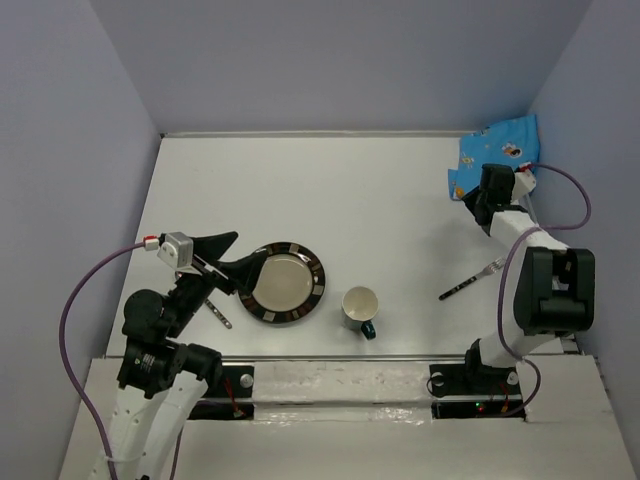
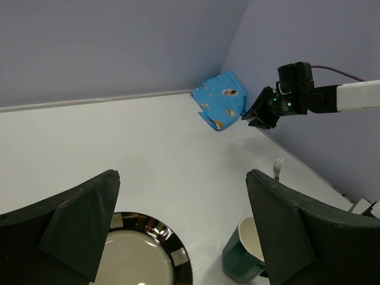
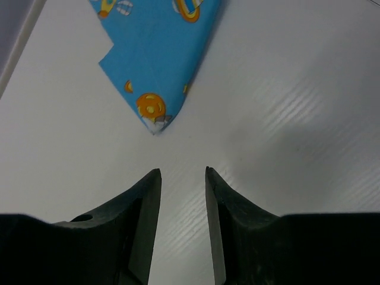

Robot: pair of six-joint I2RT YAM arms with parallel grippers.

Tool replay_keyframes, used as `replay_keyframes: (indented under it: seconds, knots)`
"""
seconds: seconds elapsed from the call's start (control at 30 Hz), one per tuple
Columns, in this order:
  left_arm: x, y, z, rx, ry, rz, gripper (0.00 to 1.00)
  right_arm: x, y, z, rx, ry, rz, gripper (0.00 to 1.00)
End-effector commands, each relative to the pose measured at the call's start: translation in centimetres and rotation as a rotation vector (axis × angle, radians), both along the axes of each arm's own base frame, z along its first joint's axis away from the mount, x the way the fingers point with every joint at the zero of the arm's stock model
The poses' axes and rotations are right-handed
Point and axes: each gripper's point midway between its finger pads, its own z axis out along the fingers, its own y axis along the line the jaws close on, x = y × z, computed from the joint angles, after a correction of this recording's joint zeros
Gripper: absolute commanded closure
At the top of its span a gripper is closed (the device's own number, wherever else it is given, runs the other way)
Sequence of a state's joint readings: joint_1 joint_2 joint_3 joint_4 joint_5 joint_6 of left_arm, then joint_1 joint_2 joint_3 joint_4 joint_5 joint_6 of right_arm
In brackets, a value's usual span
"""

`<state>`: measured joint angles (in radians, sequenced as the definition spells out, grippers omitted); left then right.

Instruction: Set the dinner table for one person

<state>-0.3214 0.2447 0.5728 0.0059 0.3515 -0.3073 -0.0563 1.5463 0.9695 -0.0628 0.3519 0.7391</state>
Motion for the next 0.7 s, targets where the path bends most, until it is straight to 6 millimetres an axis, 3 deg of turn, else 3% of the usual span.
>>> replay_keyframes:
  seconds: [0.0, 0.07, 0.13, 0.2, 0.37, 0.4, 0.47, 0.5, 0.53, 0.57, 0.67]
  knots:
    - [-0.3, 0.2, 1.6, -0.006, -0.046, 0.009, 0.01, 4.4, -3.9, -0.4, 0.068, -0.086, -0.137, 0.55]
    - [-0.2, 0.2, 1.5, -0.003, -0.036, 0.018, 0.01, 5.2, -5.3, -1.9, 0.107, -0.073, -0.169, 0.47]
    - [-0.2, 0.0, 1.5, -0.004, -0.034, 0.009, 0.01, 6.4, -5.5, -3.8, 0.166, -0.056, -0.179, 0.44]
    - [-0.2, 0.0, 1.4, 0.0, -0.033, 0.006, 0.01, 7.4, -5.3, -5.6, 0.219, -0.039, -0.165, 0.44]
    - [0.0, -0.1, 1.3, 0.002, -0.027, 0.003, 0.01, 9.8, -4.3, -6.5, 0.301, -0.053, -0.137, 0.45]
    - [0.0, -0.2, 1.3, 0.003, -0.024, 0.003, 0.01, 10.1, -4.2, -7.5, 0.315, -0.039, -0.137, 0.46]
    - [0.2, -0.1, 1.3, 0.004, -0.025, 0.011, 0.01, 11.4, -4.1, -7.2, 0.329, -0.057, -0.124, 0.56]
    - [0.2, -0.1, 1.3, 0.003, -0.025, 0.012, 0.01, 11.7, -4.0, -8.0, 0.339, -0.046, -0.123, 0.71]
    - [0.2, -0.1, 1.3, 0.005, -0.024, 0.013, 0.01, 12.2, -4.1, -7.9, 0.339, -0.053, -0.123, 0.71]
    - [0.3, 0.0, 1.2, 0.004, -0.02, 0.017, 0.01, 12.7, -4.2, -7.7, 0.339, -0.064, -0.122, 0.85]
    - [0.5, 0.0, 1.1, 0.007, -0.017, 0.019, 0.01, 15.3, -4.7, -5.0, 0.266, -0.117, -0.044, 1.0]
